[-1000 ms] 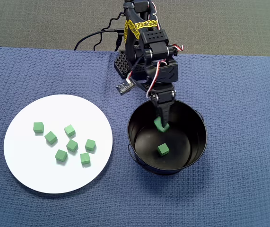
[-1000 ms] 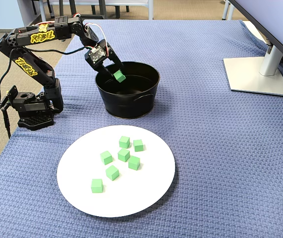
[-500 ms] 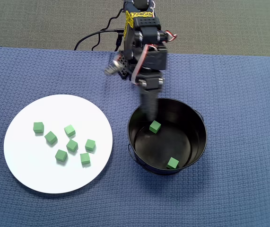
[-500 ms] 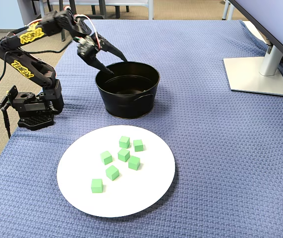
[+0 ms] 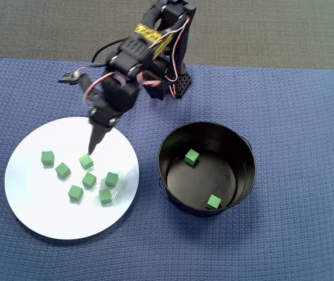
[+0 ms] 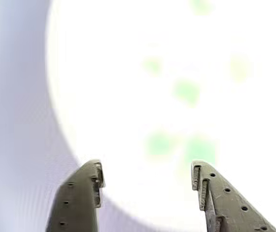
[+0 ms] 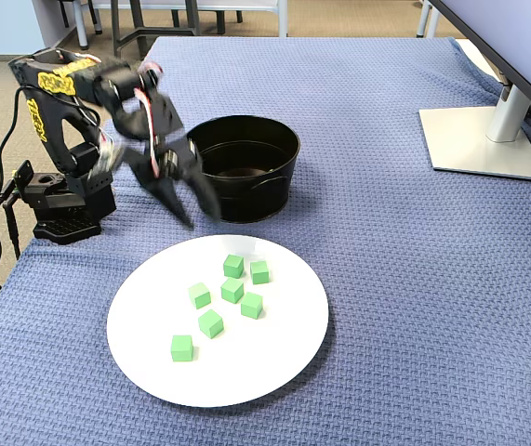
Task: Pick up the green cubes from the white plate and place them in the black recipient
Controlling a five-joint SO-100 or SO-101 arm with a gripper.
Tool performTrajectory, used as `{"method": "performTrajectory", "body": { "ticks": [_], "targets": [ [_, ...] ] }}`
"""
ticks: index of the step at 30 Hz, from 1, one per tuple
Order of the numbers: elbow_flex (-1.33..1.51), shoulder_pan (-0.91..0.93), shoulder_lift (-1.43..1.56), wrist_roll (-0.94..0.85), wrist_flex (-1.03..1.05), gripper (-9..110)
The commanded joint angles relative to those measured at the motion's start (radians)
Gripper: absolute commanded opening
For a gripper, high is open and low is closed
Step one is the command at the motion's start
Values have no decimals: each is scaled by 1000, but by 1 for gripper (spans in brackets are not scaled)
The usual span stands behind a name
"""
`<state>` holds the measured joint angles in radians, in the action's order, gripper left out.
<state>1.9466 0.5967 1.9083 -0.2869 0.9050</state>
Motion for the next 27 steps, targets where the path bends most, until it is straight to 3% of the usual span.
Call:
{"method": "performTrajectory", "body": {
  "ticks": [1, 16, 27],
  "targets": [
    [-143, 55, -137, 97, 3, 12],
    [-276, 117, -351, 430, 64, 13],
    [-265, 86, -433, 459, 35, 15]
  ]
}}
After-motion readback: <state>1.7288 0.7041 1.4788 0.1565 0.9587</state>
